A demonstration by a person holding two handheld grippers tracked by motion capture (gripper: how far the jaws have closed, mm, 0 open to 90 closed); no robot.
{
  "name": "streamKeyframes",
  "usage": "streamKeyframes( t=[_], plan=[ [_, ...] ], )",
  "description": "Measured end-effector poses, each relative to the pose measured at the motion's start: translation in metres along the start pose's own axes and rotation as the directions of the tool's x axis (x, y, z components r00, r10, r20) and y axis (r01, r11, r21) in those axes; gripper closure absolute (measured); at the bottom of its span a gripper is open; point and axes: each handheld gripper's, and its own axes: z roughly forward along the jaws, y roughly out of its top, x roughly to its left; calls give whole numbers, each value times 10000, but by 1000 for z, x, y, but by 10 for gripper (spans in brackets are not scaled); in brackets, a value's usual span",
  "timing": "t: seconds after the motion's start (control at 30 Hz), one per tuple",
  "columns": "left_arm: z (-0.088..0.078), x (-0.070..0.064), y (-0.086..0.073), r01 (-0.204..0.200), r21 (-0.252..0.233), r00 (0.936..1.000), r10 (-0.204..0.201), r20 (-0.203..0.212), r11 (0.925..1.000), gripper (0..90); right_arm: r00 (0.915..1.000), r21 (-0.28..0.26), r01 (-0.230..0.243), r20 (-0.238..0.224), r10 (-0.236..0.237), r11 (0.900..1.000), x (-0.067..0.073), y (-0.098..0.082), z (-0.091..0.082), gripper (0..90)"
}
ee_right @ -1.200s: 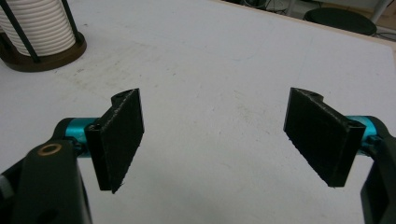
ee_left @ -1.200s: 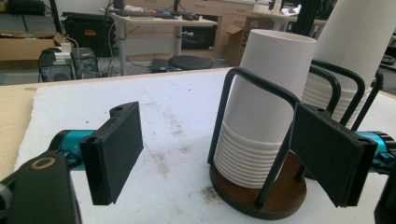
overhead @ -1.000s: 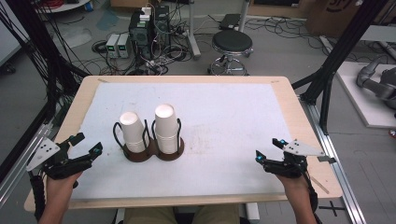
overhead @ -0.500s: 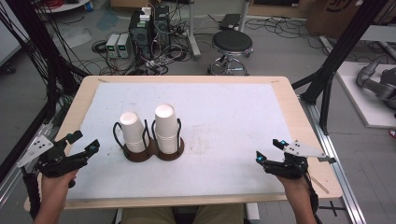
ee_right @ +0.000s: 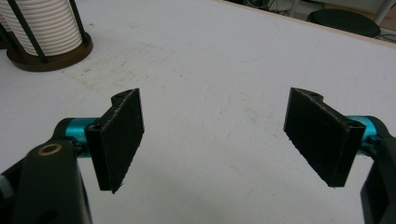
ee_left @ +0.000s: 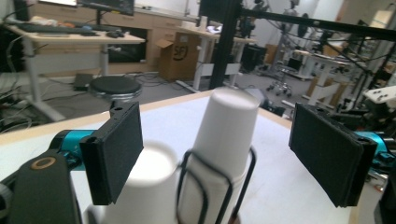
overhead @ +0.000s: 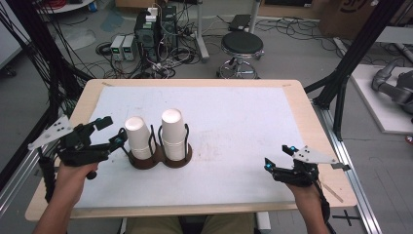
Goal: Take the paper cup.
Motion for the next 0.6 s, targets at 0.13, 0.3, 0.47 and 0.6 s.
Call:
streamKeyframes(
  t=[0.13,0.3,0.47,0.6],
  plan=[
    [19,-7,10,-195,83,9995,193,262,9998,176,10000,-29,5,10,-5,10000,1,0,-1,208],
    [52,-14,18,-271,472,9973,238,697,9985,176,10000,7,-15,-14,15,10000,1,-1,-1,208],
    [76,-18,20,-346,842,9969,285,728,9958,178,10000,3,-27,0,27,10000,0,-1,-2,208],
    [91,-17,15,-261,1247,9985,197,519,9919,182,10000,4,-32,-23,32,10000,0,-1,-2,208]
  ],
)
